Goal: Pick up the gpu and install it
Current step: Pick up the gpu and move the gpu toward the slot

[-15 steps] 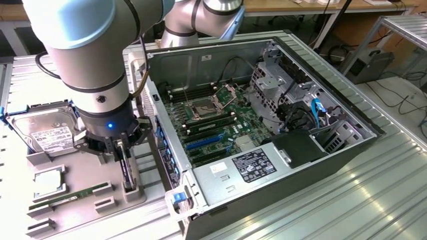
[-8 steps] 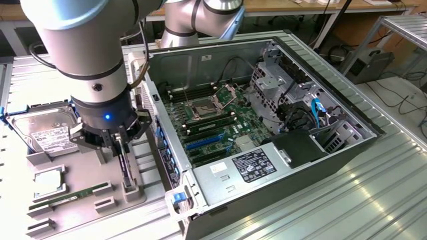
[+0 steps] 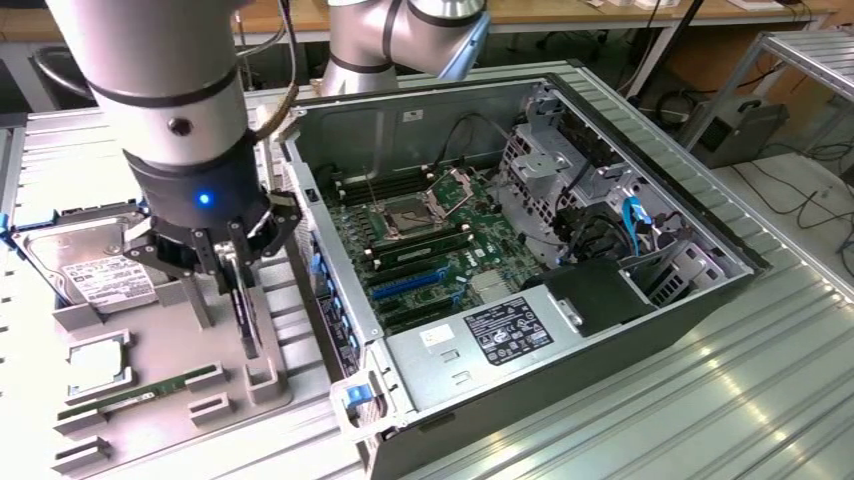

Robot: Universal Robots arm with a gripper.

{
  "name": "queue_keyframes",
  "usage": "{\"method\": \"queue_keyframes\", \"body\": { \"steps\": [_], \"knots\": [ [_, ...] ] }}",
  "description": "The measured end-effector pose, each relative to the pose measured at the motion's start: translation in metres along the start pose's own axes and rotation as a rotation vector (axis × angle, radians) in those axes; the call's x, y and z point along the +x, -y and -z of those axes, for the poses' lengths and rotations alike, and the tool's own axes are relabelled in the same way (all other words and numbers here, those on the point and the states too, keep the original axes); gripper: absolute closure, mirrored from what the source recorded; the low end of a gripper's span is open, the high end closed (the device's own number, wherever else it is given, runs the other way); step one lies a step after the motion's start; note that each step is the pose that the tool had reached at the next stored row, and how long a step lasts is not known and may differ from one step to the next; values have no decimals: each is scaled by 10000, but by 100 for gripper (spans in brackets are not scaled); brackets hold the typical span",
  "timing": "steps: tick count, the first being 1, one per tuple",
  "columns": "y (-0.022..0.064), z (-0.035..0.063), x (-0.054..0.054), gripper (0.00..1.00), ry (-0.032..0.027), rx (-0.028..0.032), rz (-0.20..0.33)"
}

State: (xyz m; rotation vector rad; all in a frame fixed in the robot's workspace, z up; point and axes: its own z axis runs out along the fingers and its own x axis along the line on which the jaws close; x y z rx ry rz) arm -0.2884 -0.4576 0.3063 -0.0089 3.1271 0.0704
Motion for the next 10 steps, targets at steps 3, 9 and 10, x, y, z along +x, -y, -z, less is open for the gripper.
{"method": "queue_keyframes", "body": {
  "steps": [3, 9, 10],
  "knots": [
    [-2, 150, -9, 74, -1, 0, 5],
    [8, 473, -54, 74, 0, -2, 15],
    [11, 516, -63, 74, -1, -2, 15]
  ]
}}
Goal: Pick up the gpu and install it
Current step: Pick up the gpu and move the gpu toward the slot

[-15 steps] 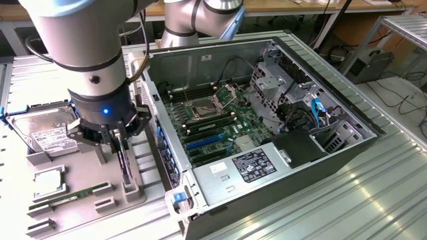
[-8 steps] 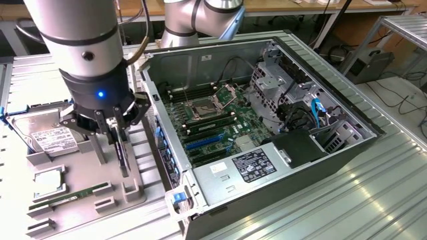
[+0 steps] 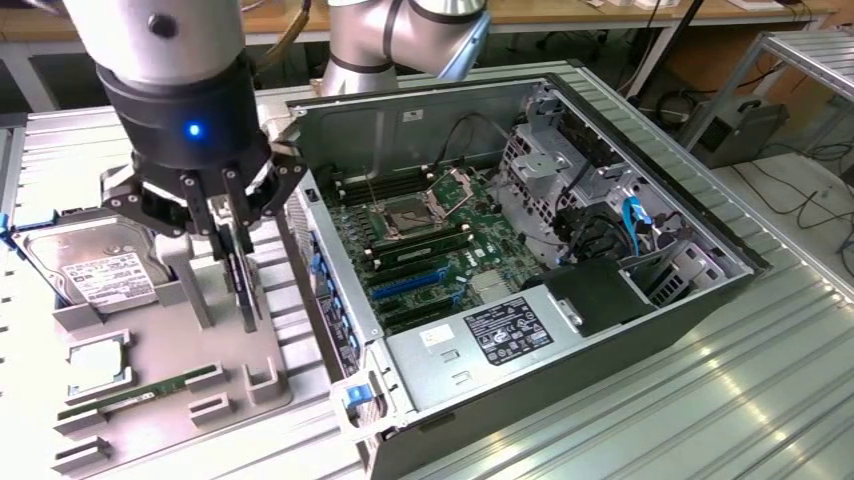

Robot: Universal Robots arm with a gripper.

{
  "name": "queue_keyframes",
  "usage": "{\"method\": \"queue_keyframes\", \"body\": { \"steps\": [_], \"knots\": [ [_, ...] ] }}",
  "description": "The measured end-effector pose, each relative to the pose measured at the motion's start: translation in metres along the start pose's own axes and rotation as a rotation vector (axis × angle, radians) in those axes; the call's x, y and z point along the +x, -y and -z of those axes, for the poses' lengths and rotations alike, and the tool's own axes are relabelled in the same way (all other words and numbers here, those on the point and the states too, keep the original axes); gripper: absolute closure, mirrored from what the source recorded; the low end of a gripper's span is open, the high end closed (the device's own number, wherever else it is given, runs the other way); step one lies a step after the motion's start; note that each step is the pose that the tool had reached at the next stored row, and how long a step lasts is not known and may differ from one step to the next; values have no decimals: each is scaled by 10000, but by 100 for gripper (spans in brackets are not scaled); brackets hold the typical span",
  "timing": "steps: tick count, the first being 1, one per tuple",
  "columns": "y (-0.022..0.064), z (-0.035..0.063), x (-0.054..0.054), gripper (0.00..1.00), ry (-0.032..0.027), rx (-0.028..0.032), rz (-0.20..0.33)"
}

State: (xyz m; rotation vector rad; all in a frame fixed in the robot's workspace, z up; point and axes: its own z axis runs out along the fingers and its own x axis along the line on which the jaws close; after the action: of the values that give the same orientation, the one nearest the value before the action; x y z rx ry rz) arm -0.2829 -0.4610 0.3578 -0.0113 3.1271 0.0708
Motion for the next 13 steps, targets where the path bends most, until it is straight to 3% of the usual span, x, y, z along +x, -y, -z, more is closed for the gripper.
{"method": "queue_keyframes", "body": {
  "steps": [5, 8, 13],
  "knots": [
    [48, 345, -107, 74, 0, -14, 13],
    [85, 492, -188, 74, 0, -46, 19],
    [134, 731, -379, 74, -4, -169, 26]
  ]
}}
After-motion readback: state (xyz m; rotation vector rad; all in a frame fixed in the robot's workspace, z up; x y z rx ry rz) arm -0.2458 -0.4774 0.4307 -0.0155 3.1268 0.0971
